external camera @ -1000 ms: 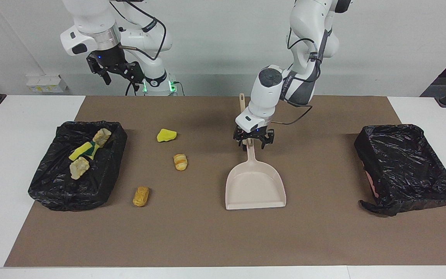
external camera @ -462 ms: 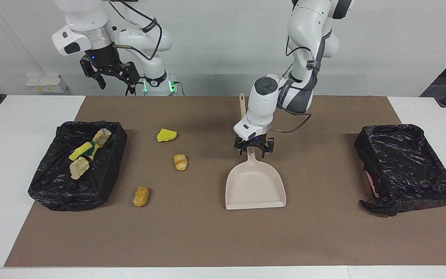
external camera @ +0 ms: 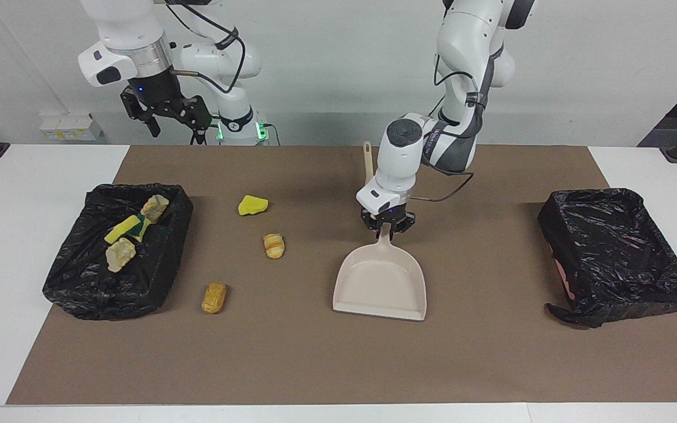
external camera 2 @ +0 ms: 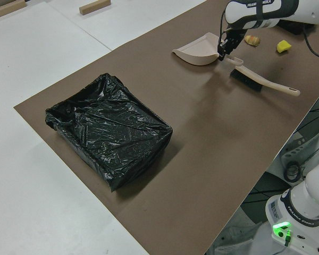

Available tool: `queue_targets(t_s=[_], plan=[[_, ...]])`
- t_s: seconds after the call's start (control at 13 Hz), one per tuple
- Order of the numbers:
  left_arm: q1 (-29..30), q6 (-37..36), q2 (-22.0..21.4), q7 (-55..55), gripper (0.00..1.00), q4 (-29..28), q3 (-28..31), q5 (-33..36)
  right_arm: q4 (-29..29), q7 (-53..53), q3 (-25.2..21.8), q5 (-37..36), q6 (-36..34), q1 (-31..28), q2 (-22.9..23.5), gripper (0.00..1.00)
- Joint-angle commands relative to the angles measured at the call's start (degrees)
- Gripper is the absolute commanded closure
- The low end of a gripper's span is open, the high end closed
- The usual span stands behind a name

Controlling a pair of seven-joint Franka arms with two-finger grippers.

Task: Sweep and dump trash in bin
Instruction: 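Grasp the dustpan with the left gripper while the right gripper pushes trash into the bin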

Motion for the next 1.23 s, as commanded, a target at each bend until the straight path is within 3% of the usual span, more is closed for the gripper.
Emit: queue_targets(t_s=[0.0,0.38,0.92,1.15], plan=[[2.62,-4.30,-2.18,10.99,1.00,2.35,-0.09,2.12,0.98,-1.59,0.40,1.44,0.33,-1.02,0.56,0.00],[7.97,-5.54,-5.78,35.52,1.00,3.15,0.96,2.20,0.98,-1.59,0.40,1.44,0.68,-1.02,0.56,0.00],[17.64,-7.03,-6.05,73.49,1.00,2.27,0.87,2.03,0.89,-1.59,0.40,1.36,0.33,-1.11,0.56,0.00],[19.49,-7.57,-7.02,83.71,1.00,0.43,0.87,2.03,0.37,-1.59,0.49,1.44,0.25,-0.84,0.29,0.00]])
